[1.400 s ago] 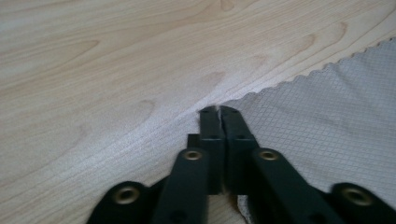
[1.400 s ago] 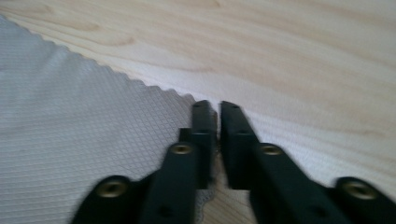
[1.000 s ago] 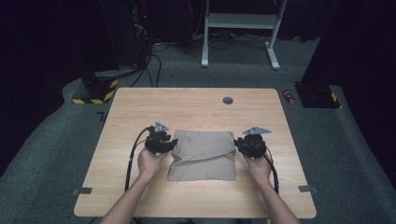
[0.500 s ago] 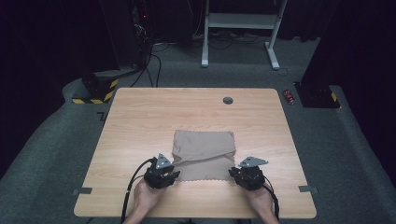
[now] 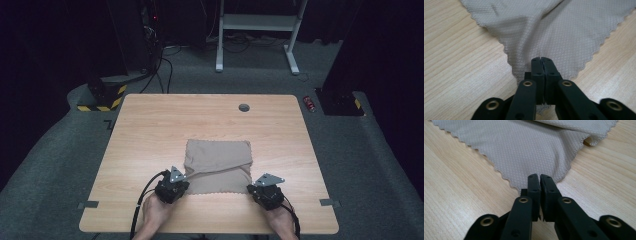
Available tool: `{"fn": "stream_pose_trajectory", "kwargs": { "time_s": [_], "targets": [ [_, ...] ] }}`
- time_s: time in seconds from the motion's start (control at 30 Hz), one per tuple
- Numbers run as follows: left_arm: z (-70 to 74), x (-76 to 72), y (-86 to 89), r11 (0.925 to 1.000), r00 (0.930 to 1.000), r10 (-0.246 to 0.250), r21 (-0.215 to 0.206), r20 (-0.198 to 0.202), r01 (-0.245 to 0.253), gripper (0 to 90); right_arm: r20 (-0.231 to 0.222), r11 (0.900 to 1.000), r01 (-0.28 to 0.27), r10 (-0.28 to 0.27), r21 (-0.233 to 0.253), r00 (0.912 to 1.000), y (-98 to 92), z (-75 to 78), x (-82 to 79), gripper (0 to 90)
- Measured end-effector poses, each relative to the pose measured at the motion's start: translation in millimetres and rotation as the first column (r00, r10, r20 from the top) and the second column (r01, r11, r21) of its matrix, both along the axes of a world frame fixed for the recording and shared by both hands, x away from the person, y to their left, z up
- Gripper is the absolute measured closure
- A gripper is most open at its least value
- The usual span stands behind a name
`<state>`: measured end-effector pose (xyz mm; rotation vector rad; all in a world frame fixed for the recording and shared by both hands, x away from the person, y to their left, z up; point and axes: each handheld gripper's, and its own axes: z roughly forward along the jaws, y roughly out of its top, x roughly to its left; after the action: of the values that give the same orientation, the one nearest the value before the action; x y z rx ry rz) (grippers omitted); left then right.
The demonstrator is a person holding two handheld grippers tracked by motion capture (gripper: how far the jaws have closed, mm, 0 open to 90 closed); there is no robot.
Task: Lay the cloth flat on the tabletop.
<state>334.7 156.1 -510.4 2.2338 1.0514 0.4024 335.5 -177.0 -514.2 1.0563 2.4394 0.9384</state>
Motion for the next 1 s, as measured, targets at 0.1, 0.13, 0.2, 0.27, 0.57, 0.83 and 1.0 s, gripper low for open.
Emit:
{"fn": "stream_pose_trajectory", "kwargs": {
  "time_s": [0.1, 0.13, 0.2, 0.27, 0.57, 0.83, 1.0],
  "targets": [
    [0.7, -0.1, 1.3, 0.9998, 0.9998, -0.018, 0.002, -0.004, 0.018, 90.0, -0.001, 1.000, -0.010, 0.010, -0.014, 0.9999, 0.0, 1.0, -0.7, 89.4],
    [0.9, -0.2, 1.6, 0.9998, 0.9998, -0.022, 0.002, -0.005, 0.022, 90.0, -0.004, 1.000, -0.014, 0.014, -0.014, 0.9999, -0.4, 1.4, -0.8, 89.4],
    [2.1, -2.1, 2.5, 0.9994, 0.9994, -0.031, -0.018, -0.017, 0.030, 90.0, -0.004, 1.000, -0.017, 0.017, -0.010, 0.9999, -1.4, 2.4, -2.6, 89.6],
    [6.1, -4.8, 4.0, 0.9984, 0.9989, -0.043, -0.039, -0.019, 0.042, 90.0, 0.000, 1.000, -0.023, 0.023, -0.004, 0.9997, -3.0, 5.1, -6.3, 89.6],
    [14.1, -23.4, 3.6, 0.9913, 0.9931, -0.105, -0.085, -0.053, 0.100, 90.0, 0.013, 0.999, -0.038, 0.038, 0.001, 0.9992, -13.8, 14.6, -27.3, 89.6],
    [9.5, -27.7, 5.8, 0.9908, 0.9902, -0.108, -0.092, -0.089, 0.099, 84.3, -0.037, 0.995, -0.088, 0.087, -0.036, 0.9955, -16.8, 9.6, -41.5, 87.2],
    [17.5, -12.9, 7.2, 0.9949, 0.9983, -0.038, -0.095, -0.045, 0.033, 64.1, -0.006, 0.998, -0.055, 0.055, 0.000, 0.9984, -16.2, 15.5, -31.5, 74.6]
  ]
}}
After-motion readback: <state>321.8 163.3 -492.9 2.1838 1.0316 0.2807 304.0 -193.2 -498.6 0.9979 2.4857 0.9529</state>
